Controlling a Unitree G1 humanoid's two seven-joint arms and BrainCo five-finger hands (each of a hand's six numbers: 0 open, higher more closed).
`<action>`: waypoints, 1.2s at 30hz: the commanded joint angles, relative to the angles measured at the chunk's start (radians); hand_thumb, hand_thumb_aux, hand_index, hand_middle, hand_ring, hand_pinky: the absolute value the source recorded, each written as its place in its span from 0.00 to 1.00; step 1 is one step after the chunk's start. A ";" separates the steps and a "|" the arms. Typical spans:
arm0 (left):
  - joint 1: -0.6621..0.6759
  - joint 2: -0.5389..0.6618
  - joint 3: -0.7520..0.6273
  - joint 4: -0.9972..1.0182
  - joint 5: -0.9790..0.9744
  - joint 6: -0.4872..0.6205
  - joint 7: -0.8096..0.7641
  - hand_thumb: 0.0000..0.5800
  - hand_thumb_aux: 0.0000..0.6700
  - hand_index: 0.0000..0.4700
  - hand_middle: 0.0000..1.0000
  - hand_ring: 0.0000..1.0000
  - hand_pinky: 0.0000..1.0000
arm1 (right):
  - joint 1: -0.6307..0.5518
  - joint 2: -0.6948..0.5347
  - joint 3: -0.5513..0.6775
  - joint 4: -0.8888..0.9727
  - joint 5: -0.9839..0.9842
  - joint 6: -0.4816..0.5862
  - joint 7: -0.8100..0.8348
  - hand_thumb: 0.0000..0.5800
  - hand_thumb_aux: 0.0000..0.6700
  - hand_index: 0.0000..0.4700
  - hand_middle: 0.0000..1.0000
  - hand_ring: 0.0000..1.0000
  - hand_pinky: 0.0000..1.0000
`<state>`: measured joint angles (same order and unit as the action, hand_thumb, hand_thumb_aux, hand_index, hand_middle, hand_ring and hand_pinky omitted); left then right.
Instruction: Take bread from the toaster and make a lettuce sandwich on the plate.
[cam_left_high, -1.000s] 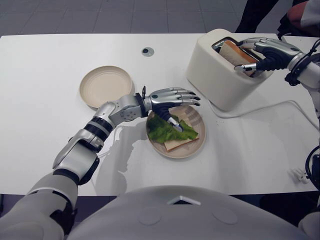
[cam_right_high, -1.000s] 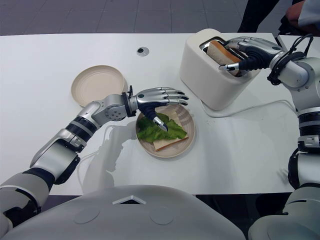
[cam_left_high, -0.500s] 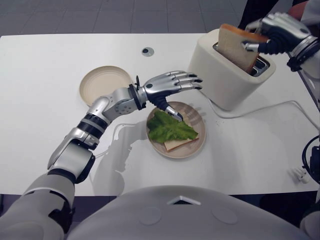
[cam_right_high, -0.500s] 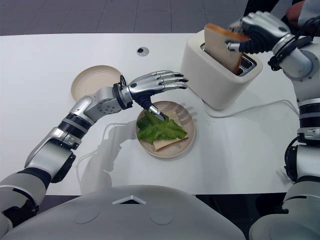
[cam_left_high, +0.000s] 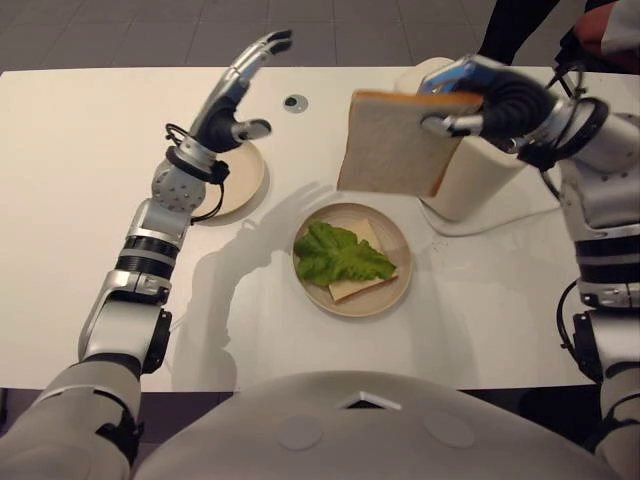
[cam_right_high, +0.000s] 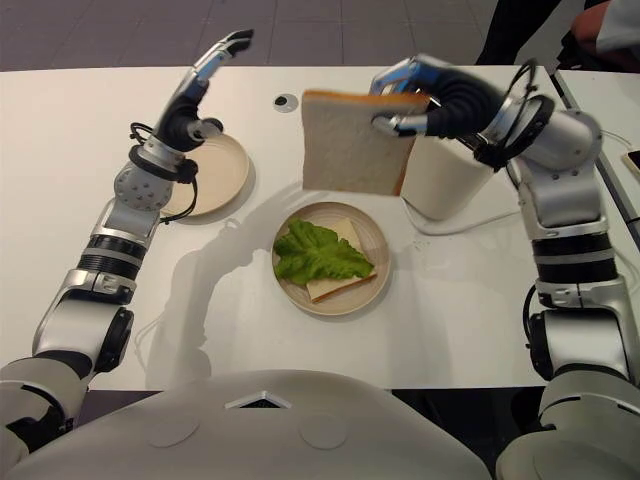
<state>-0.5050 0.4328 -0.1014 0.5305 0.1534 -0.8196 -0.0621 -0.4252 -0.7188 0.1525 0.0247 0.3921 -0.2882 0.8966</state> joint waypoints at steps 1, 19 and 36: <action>-0.001 -0.008 0.040 -0.011 -0.149 -0.040 -0.091 0.00 0.00 0.00 0.00 0.00 0.00 | 0.039 0.094 0.083 0.103 -0.021 0.064 0.095 1.00 1.00 1.00 1.00 1.00 1.00; 0.247 0.122 -0.473 -0.514 -0.384 0.153 -0.875 0.00 0.00 0.00 0.00 0.00 0.00 | -0.144 0.240 0.303 0.676 -0.668 -0.275 -0.098 1.00 1.00 1.00 1.00 1.00 1.00; 0.166 0.114 -0.438 -0.034 0.113 0.027 -0.693 0.00 0.00 0.00 0.00 0.00 0.00 | -0.105 0.295 0.191 0.468 -0.595 -0.330 -0.235 0.00 0.00 0.00 0.00 0.00 0.00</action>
<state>-0.4160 0.4661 -0.5216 0.4633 0.1524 -0.8483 -0.7227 -0.5066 -0.4763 0.3849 0.5398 -0.2369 -0.5831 0.7310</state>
